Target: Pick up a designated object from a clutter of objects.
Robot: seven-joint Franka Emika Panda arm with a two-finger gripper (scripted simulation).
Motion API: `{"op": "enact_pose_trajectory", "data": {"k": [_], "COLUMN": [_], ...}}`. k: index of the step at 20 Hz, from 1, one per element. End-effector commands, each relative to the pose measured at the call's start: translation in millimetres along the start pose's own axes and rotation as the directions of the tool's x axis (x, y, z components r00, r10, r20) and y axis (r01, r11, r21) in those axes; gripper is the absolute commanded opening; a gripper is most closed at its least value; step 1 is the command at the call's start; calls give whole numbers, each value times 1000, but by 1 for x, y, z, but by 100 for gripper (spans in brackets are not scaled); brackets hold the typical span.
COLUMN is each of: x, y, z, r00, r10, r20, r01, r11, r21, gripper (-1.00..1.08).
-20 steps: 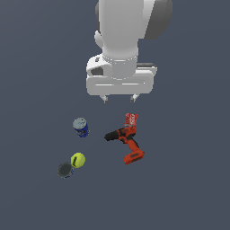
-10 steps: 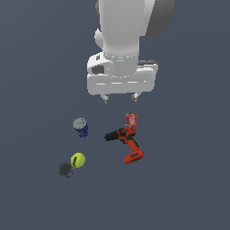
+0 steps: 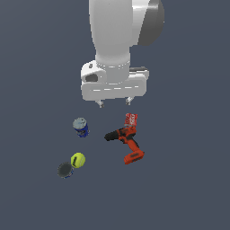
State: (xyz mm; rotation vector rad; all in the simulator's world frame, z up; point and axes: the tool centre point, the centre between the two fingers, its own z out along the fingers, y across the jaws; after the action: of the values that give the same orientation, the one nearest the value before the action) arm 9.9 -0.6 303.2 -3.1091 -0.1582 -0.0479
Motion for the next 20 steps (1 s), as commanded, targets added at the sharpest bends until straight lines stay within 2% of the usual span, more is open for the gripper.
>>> {"op": "enact_pose_trajectory", "data": {"k": [1,10,20], "x": [-1,-10,-33], "y": [9,58,116], "z": [9,53,106], "r00": [1000,991,962], "r10": [-21,-134,-272], "r20": [1,7,17], "r01": [21,134,272], "r11": [1000,991,962], "r21": [0,-2,-6], "gripper": [100,100,100]}}
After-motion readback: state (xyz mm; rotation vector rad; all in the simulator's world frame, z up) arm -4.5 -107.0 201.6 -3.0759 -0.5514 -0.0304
